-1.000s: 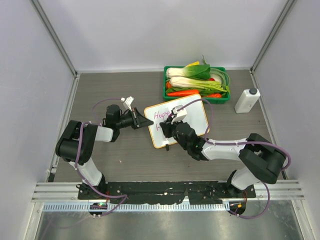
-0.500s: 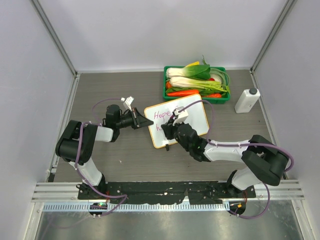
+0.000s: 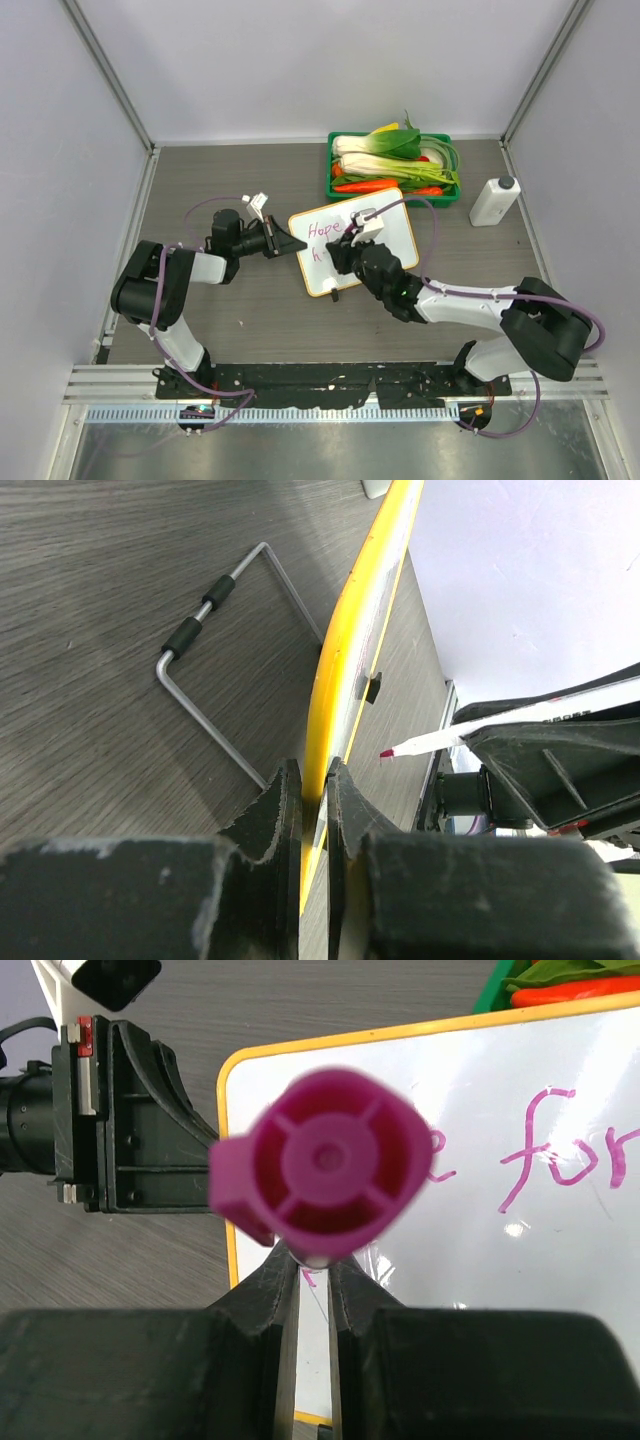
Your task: Write a sentence on the whiteboard
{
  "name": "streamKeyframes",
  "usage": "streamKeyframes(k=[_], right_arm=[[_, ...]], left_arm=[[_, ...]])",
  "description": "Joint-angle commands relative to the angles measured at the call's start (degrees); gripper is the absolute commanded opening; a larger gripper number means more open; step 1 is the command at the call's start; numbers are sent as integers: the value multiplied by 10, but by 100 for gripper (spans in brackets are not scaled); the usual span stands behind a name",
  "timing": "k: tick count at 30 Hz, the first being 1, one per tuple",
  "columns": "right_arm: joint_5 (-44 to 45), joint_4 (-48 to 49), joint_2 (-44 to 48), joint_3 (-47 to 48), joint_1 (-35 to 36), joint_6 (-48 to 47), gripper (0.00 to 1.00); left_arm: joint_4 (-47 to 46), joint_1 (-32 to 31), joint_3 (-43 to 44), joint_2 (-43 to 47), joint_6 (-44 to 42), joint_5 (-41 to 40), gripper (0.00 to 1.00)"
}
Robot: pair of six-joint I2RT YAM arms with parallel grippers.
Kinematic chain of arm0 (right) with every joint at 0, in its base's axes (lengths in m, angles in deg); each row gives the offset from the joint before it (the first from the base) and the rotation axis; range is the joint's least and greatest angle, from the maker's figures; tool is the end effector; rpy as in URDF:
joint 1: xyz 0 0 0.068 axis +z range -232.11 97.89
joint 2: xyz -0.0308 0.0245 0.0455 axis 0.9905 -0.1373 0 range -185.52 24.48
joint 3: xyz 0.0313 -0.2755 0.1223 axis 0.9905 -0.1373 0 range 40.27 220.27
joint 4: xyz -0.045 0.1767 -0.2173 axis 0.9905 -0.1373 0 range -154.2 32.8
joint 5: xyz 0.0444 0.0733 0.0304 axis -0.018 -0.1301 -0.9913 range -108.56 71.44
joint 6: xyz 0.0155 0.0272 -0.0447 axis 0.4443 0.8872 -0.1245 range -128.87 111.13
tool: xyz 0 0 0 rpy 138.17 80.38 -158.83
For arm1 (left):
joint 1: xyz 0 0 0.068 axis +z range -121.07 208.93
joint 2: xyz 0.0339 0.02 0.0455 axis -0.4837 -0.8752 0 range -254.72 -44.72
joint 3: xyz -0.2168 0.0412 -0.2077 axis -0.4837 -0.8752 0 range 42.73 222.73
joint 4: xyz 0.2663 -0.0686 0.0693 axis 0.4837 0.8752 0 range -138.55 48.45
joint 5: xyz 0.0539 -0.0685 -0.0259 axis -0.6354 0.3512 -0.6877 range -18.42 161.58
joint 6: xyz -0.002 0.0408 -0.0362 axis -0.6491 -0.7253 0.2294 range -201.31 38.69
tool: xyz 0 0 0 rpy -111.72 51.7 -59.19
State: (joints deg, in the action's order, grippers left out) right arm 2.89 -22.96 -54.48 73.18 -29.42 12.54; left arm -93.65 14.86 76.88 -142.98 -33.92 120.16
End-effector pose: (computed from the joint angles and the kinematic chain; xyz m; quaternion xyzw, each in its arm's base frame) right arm 0.1918 0.2296 0.2293 -0.0926 0.7659 0.2581 0.5815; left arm 0.3101 -0.1060 0.1582 0.0161 0.7794 -0.5583 0.2838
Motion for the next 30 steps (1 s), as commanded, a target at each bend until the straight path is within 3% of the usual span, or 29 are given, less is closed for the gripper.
streamKeyframes(k=[1, 30], right_arm=[[25, 7, -7, 38, -9, 3, 1], [-2, 8, -44, 28, -21, 22, 2]], left_arm=[[91, 3, -15, -11, -42, -62, 0], [95, 3, -12, -13, -44, -61, 0]])
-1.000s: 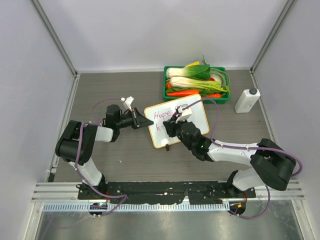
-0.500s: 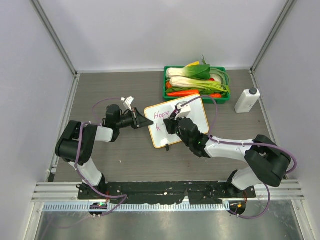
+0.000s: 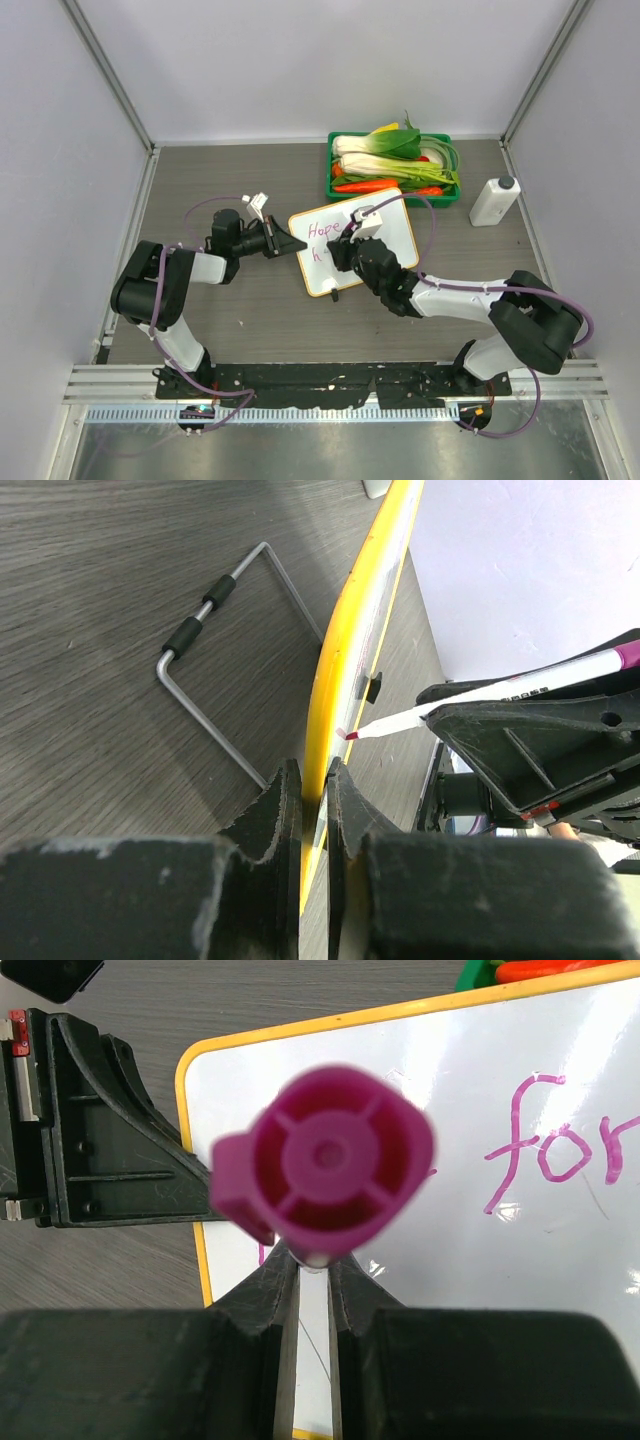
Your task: Write a sentence on the whiteboard
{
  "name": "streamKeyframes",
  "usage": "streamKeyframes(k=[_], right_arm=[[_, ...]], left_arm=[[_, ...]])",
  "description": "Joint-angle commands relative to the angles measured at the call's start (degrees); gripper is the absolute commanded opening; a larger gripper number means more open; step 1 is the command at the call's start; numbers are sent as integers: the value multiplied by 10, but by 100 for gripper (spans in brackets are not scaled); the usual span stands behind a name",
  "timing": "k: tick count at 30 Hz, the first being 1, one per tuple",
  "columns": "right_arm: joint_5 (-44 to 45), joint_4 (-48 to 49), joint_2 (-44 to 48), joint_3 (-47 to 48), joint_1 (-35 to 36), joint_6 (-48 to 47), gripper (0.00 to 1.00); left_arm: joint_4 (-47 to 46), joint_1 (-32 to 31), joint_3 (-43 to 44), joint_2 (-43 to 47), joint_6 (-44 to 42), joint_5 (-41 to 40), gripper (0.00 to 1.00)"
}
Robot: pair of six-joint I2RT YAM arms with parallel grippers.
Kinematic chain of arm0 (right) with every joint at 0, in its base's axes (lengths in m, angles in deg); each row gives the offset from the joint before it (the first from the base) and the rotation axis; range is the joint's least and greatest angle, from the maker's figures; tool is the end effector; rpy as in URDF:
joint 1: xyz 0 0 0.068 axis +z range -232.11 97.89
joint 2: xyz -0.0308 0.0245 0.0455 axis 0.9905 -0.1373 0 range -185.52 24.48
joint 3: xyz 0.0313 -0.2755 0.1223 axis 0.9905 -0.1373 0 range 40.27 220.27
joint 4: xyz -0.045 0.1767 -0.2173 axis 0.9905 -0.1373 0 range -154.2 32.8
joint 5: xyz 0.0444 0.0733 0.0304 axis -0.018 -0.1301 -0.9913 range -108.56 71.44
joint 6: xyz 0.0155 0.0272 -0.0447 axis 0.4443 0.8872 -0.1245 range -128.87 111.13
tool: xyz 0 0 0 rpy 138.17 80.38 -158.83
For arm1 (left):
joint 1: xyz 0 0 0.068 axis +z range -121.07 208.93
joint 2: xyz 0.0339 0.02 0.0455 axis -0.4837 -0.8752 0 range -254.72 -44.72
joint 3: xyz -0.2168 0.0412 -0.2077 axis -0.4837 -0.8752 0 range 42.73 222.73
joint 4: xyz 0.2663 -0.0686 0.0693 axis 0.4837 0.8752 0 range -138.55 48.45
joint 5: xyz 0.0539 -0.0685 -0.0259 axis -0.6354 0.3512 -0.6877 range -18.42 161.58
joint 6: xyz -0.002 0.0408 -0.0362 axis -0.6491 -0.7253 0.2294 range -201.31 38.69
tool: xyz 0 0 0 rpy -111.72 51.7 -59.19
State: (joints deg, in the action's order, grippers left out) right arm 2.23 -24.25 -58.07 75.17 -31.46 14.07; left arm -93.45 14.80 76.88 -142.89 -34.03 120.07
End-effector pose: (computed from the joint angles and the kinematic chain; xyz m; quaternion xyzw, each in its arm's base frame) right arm 0.2077 0.2328 0.2206 -0.0795 0.7825 0.2455 0.5667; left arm 0.3098 -0.1062 0.1584 0.0163 0.7799 -0.5576 0.2838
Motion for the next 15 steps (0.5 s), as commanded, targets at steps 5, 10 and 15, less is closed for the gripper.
streamKeyframes(k=[5, 10, 15], right_arm=[[-13, 22, -13, 17, 1, 6, 2], [-29, 6, -13, 22, 0, 0, 1], [-35, -3, -10, 11, 0, 6, 2]], left_arm=[[92, 3, -13, -14, -43, -60, 0], [92, 2, -12, -14, -43, -60, 0], [92, 2, -12, -13, -43, -60, 0]])
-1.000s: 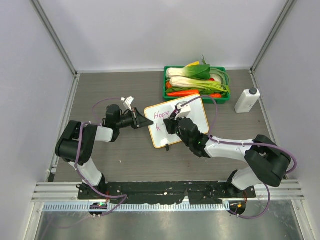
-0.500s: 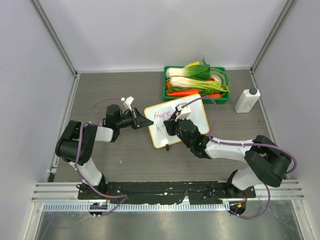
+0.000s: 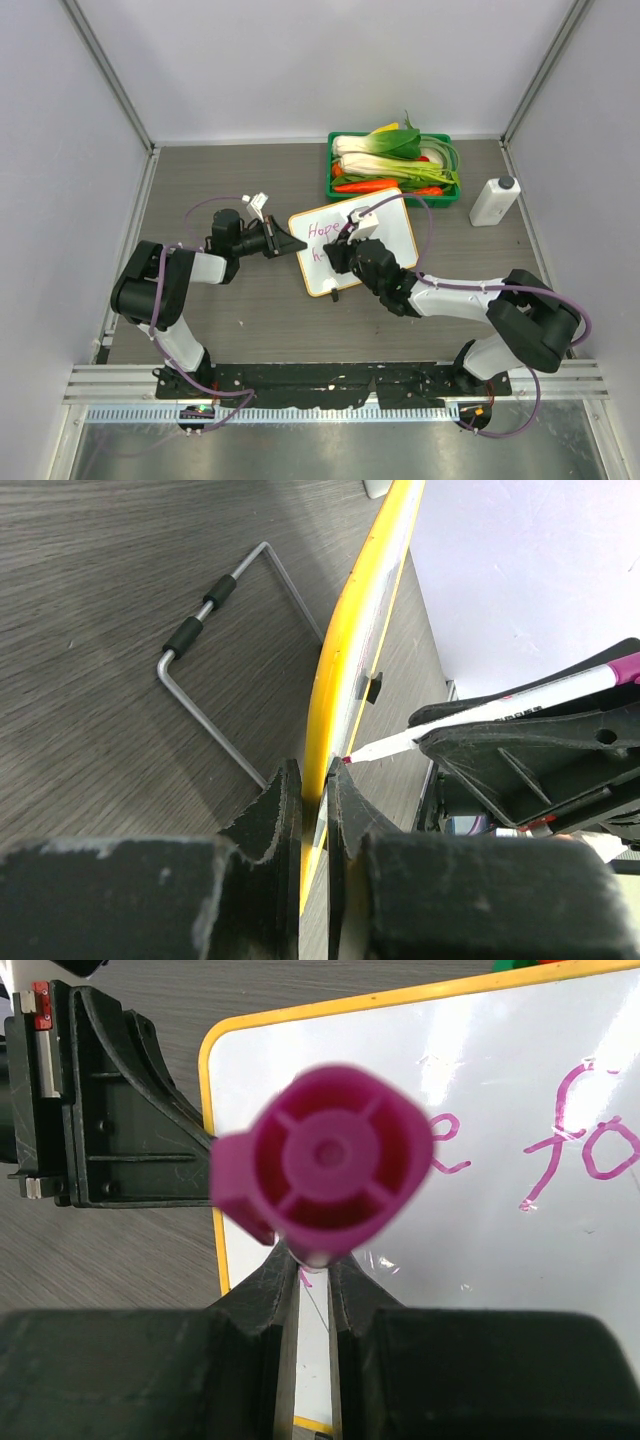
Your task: Write a sentence on the whiteboard
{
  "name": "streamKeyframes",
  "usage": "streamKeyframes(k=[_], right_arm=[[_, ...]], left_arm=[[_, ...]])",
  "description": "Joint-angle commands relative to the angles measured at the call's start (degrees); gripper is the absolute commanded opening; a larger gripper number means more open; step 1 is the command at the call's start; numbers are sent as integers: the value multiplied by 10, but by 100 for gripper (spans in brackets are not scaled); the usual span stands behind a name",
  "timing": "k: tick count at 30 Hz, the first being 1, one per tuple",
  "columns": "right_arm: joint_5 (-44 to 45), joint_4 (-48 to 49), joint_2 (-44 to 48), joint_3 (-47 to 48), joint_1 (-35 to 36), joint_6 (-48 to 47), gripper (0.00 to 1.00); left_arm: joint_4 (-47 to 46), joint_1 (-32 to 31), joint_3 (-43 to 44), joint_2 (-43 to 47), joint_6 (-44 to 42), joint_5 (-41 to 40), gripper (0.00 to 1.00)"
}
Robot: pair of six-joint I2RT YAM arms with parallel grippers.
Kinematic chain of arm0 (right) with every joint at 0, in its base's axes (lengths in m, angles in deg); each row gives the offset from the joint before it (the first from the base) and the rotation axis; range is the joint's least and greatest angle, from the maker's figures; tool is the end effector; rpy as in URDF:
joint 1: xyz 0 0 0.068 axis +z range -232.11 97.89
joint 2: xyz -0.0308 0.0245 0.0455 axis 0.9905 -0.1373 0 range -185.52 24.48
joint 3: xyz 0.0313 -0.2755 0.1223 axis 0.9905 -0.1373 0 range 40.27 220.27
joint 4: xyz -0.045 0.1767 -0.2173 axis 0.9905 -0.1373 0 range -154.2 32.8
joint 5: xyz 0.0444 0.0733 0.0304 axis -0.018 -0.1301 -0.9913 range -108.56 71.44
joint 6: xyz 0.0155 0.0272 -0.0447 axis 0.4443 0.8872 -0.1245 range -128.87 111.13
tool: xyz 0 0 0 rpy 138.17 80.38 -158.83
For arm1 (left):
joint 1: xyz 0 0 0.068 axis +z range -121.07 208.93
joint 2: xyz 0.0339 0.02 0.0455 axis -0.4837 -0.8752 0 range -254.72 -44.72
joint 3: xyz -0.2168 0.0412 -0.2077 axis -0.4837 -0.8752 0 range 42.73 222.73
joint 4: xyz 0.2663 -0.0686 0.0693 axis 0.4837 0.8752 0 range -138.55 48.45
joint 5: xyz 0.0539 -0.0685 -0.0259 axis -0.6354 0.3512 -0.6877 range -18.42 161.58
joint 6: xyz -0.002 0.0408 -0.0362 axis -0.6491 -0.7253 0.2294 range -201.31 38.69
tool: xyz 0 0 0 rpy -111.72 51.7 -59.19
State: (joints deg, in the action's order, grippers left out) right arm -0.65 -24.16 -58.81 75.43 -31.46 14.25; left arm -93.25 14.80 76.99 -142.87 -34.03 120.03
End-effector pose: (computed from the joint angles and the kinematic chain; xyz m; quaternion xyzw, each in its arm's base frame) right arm 0.2082 0.2361 0.2183 -0.0947 0.7841 0.2617 0.5547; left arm 0.3102 -0.1063 0.1587 0.0158 0.7802 -0.5573 0.2835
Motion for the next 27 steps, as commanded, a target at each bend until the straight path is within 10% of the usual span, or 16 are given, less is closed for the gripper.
streamKeyframes(k=[1, 27], right_arm=[[-6, -5, -1, 3, 1, 4, 2], [51, -9, 21, -9, 0, 12, 1]], left_arm=[[91, 2, -13, -13, -43, -60, 0], [90, 1, -12, -15, -43, -59, 0]])
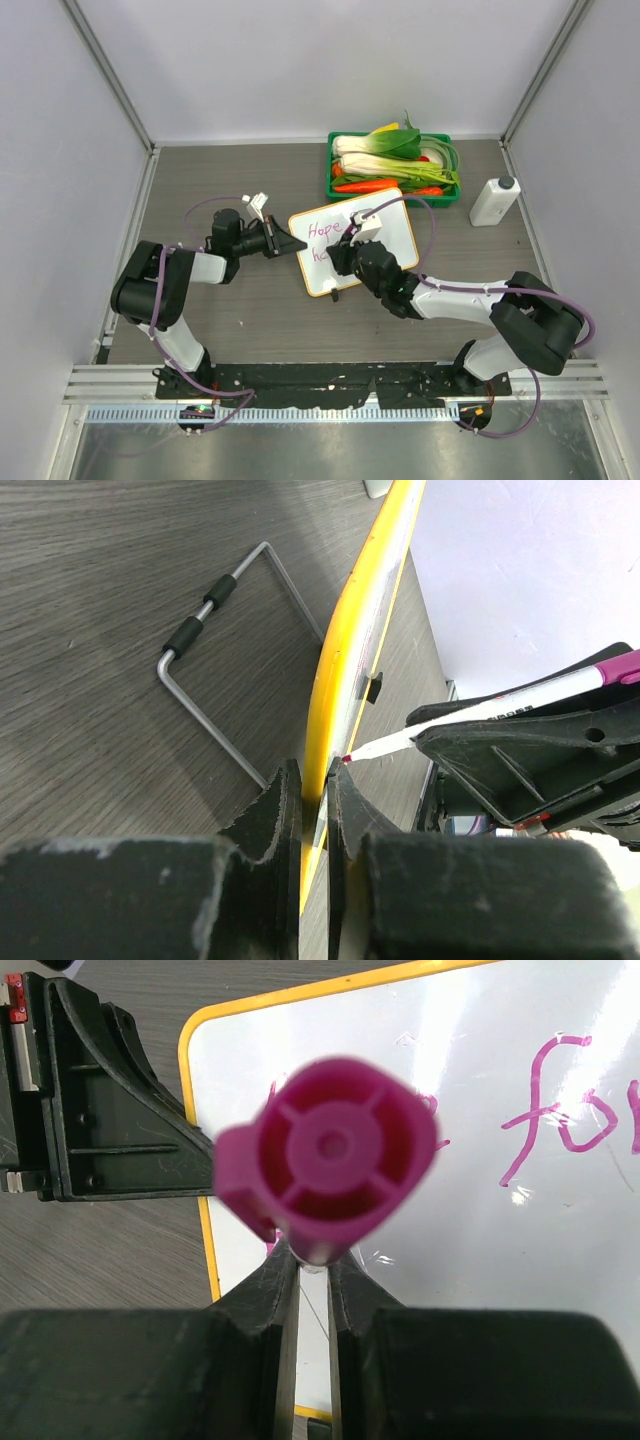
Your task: Write a sentence on the whiteboard
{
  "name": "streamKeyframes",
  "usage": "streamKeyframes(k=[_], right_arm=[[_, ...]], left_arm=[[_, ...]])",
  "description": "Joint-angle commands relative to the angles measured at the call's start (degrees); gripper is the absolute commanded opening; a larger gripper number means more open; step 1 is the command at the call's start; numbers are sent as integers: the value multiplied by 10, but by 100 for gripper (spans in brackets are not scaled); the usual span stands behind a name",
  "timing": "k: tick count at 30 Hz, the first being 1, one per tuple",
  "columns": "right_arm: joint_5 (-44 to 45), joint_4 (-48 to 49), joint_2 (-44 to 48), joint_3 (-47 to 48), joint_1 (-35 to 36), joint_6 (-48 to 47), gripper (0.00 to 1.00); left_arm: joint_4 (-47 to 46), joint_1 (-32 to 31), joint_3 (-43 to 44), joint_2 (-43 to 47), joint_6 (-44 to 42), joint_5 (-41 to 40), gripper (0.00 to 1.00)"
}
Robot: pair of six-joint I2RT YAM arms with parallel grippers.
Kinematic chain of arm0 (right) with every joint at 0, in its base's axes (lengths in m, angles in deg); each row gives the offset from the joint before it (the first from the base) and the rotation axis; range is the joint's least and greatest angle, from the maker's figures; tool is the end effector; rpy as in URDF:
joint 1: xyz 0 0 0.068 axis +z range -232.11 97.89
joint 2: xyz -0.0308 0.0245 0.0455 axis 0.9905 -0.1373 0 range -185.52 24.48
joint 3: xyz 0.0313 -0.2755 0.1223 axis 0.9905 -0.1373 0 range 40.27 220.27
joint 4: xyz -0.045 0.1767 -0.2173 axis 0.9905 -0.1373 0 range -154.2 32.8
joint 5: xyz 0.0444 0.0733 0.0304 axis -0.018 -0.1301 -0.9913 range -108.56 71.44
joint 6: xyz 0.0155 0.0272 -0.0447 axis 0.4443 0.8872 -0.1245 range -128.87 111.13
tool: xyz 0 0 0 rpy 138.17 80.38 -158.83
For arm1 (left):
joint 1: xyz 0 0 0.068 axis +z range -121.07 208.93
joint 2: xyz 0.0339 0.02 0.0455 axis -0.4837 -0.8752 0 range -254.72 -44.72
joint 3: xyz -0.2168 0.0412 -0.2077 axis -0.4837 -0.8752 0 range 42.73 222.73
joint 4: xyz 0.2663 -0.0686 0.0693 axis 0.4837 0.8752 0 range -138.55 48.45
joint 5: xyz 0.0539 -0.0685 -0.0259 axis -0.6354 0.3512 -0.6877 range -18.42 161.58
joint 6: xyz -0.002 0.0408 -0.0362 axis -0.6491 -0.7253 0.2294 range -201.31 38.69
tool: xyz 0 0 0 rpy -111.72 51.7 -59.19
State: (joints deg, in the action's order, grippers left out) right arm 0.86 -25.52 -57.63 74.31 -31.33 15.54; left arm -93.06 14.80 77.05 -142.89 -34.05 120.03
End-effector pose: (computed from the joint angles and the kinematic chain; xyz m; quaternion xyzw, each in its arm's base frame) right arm 0.2040 0.2307 0.2155 -0.0817 0.7914 0.2533 0.5503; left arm 0.3103 -0.1063 0.1585 0.0153 0.7807 -0.5571 0.2826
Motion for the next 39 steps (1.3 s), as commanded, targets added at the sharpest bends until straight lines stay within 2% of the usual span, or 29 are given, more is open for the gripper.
streamKeyframes(k=[1, 16, 28, 39], right_arm=[[38, 7, 8, 5, -1, -1, 1], [54, -8, -9, 44, -2, -10, 1], [28, -41, 5, 15, -2, 3, 1], [39, -52, 29, -8, -2, 7, 2]], left_arm=[[89, 1, -12, -15, -43, -58, 0], [89, 1, -10, -17, -44, -57, 0], [90, 0, -10, -16, -45, -57, 0], [91, 0, -11, -13, -45, -58, 0]])
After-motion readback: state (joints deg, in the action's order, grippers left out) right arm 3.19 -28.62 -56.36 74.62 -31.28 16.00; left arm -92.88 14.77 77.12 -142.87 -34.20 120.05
